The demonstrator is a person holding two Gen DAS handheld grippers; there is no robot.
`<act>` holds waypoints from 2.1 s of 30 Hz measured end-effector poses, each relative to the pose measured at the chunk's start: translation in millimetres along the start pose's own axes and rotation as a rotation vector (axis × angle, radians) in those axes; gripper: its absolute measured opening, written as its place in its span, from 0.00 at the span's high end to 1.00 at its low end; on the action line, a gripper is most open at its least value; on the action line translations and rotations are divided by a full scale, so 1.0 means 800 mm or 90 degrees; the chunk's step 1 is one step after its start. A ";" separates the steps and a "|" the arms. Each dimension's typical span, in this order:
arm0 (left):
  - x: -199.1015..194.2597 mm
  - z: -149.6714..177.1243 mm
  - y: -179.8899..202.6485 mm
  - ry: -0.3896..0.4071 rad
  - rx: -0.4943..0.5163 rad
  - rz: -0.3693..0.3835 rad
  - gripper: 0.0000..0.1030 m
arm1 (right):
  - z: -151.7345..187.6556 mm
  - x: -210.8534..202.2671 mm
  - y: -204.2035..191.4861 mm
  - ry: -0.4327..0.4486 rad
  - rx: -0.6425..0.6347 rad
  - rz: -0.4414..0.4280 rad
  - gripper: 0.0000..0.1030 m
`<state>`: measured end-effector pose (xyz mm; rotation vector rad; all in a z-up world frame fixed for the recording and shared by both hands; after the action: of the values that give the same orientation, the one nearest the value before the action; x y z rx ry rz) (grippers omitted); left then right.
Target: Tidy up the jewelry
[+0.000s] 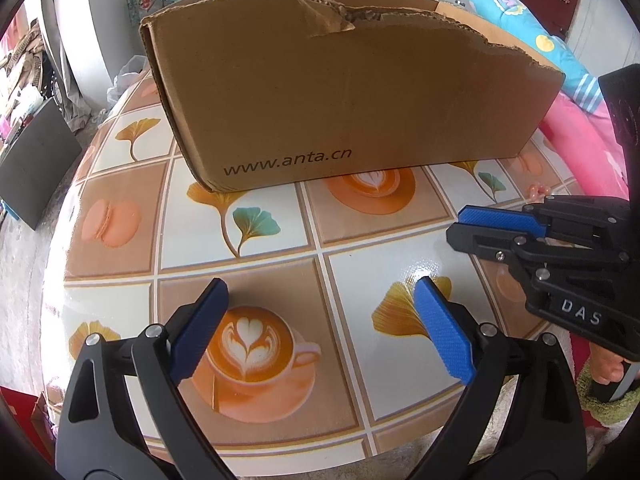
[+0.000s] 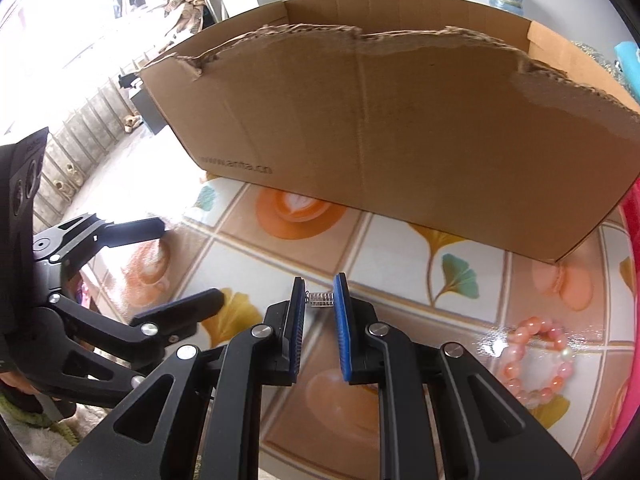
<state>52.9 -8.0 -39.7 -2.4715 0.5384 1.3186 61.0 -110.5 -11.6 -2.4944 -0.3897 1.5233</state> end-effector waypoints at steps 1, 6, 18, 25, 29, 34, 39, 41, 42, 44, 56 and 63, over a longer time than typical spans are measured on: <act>0.000 0.000 0.001 0.000 0.002 -0.002 0.12 | -0.001 0.000 -0.001 -0.002 -0.001 -0.003 0.85; 0.001 0.002 0.004 0.001 0.008 -0.005 0.11 | 0.000 0.001 -0.004 -0.007 0.004 -0.019 0.85; 0.006 0.002 0.012 -0.003 0.029 -0.019 0.10 | 0.004 -0.010 0.033 0.000 0.060 -0.035 0.85; 0.008 0.003 0.014 -0.003 0.033 -0.023 0.08 | -0.012 -0.072 0.102 0.088 0.110 0.049 0.66; 0.007 0.004 0.013 -0.003 0.031 -0.025 0.08 | -0.016 -0.102 0.142 0.123 0.157 0.070 0.65; 0.008 0.003 0.012 -0.004 0.028 -0.027 0.08 | -0.008 -0.103 0.159 0.112 0.180 0.067 0.65; 0.008 0.002 0.012 -0.005 0.028 -0.027 0.08 | 0.010 -0.085 0.144 0.084 0.157 0.070 0.65; 0.009 0.002 0.011 -0.005 0.028 -0.027 0.08 | 0.013 -0.075 0.139 0.074 0.153 0.069 0.65; 0.009 0.002 0.011 -0.005 0.028 -0.027 0.08 | 0.013 -0.071 0.137 0.071 0.149 0.072 0.65; 0.008 0.002 0.011 -0.005 0.028 -0.027 0.08 | 0.013 -0.066 0.134 0.066 0.143 0.079 0.65; 0.008 0.004 0.010 0.000 0.029 -0.027 0.08 | 0.016 -0.045 0.129 0.059 0.128 0.119 0.65; 0.006 0.005 0.012 0.007 0.029 -0.029 0.08 | 0.010 -0.037 0.118 0.063 0.116 0.124 0.79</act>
<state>48.0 -15.9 -46.3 -2.4408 0.5050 1.2625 52.2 -209.3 -18.5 -2.5087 0.0088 1.4213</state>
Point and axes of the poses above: each gripper's, at about its wrist camera, not at the fingertips, and x roughly the way its jaws point, y to its right, z to its underside, the point moved 1 cm from there along x, roughly the way its jaws point, and after that the axes turned 14 degrees about x, right-handed, at the moved point
